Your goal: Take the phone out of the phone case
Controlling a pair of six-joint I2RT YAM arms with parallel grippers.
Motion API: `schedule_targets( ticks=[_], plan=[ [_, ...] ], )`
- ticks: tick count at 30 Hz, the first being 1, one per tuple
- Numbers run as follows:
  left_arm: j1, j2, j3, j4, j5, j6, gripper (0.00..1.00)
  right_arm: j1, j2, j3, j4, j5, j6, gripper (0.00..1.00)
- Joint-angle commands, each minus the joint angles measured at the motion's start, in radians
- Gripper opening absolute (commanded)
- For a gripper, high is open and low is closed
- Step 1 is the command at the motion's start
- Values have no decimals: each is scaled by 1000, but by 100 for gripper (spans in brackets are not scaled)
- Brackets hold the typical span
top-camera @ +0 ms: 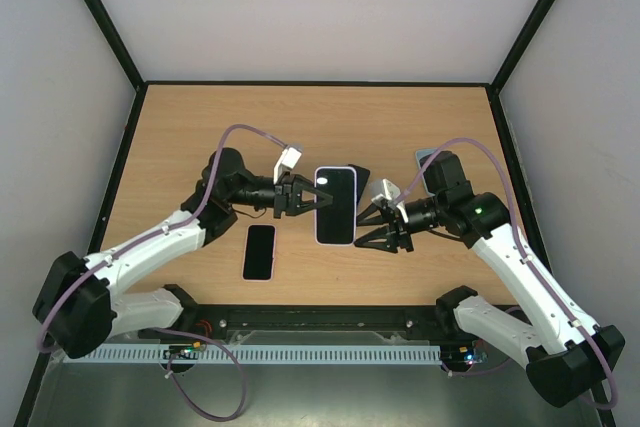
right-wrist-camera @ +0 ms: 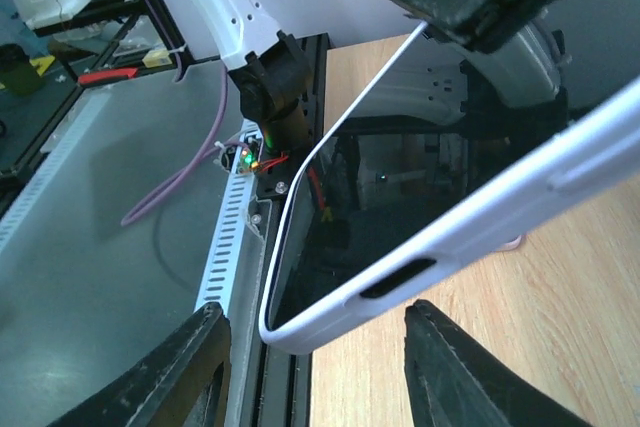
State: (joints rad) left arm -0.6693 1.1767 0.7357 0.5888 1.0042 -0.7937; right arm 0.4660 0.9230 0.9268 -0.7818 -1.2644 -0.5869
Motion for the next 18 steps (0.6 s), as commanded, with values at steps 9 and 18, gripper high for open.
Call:
schedule_targets(
  ticks=[9, 18],
  plan=[
    [-21, 43, 61, 114, 8, -27, 3, 8, -11, 14, -164, 50, -251, 38],
    [-40, 60, 62, 143, 33, -63, 3, 8, -18, 19, -133, 79, -248, 31]
  ],
)
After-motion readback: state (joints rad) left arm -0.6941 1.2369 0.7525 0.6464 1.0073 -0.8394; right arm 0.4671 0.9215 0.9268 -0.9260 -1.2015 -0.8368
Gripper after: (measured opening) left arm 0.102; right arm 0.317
